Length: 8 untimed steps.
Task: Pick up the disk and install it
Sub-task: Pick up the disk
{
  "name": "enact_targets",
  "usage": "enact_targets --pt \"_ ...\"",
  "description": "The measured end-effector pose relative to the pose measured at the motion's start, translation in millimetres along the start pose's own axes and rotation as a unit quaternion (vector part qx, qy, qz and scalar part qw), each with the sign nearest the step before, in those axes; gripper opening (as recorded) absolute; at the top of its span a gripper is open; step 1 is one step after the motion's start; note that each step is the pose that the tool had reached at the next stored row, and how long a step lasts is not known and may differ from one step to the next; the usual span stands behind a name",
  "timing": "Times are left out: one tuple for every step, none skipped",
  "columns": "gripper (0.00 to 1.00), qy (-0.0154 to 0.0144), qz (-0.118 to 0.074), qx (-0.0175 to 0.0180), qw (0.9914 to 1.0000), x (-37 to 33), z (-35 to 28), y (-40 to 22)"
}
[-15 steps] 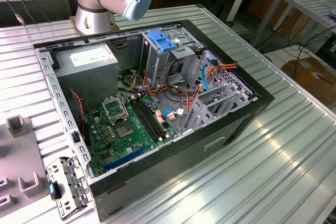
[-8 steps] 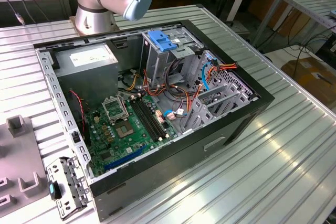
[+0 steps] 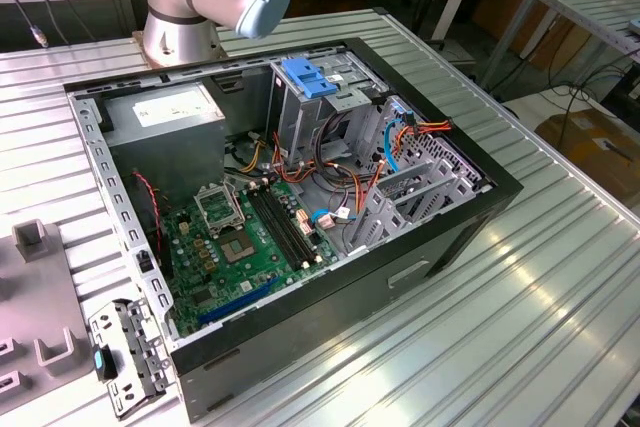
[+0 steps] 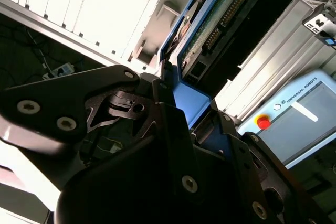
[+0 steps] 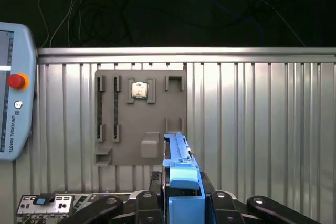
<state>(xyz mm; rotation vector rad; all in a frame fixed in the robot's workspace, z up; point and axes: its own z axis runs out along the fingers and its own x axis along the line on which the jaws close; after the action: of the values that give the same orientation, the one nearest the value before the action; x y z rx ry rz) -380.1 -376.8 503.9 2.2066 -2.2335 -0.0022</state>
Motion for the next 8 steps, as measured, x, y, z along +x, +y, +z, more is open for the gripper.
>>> enact_targets --pt "0.37 0.0 0.0 -0.0001 1.0 0.0 0.0 -1.7" --pt "0.37 0.0 0.0 -0.0001 1.0 0.0 0.0 -3.9" --pt "0.37 0.0 0.0 -0.0001 1.0 -0.1 0.0 -6.2" --pt "0.37 0.0 0.0 -0.0002 1.0 -0.1 0.0 -8.4" --pt "0.37 0.0 0.0 -0.0003 1.0 -0.1 -0.1 -10.9" --pt "0.37 0.0 0.0 -0.0003 1.0 -0.1 -0.1 -13.2" --pt "0.37 0.0 0.0 -0.0004 1.0 -0.2 0.0 -17.4" --pt "0.37 0.0 0.0 -0.0004 1.0 -0.2 -0.1 -20.5"
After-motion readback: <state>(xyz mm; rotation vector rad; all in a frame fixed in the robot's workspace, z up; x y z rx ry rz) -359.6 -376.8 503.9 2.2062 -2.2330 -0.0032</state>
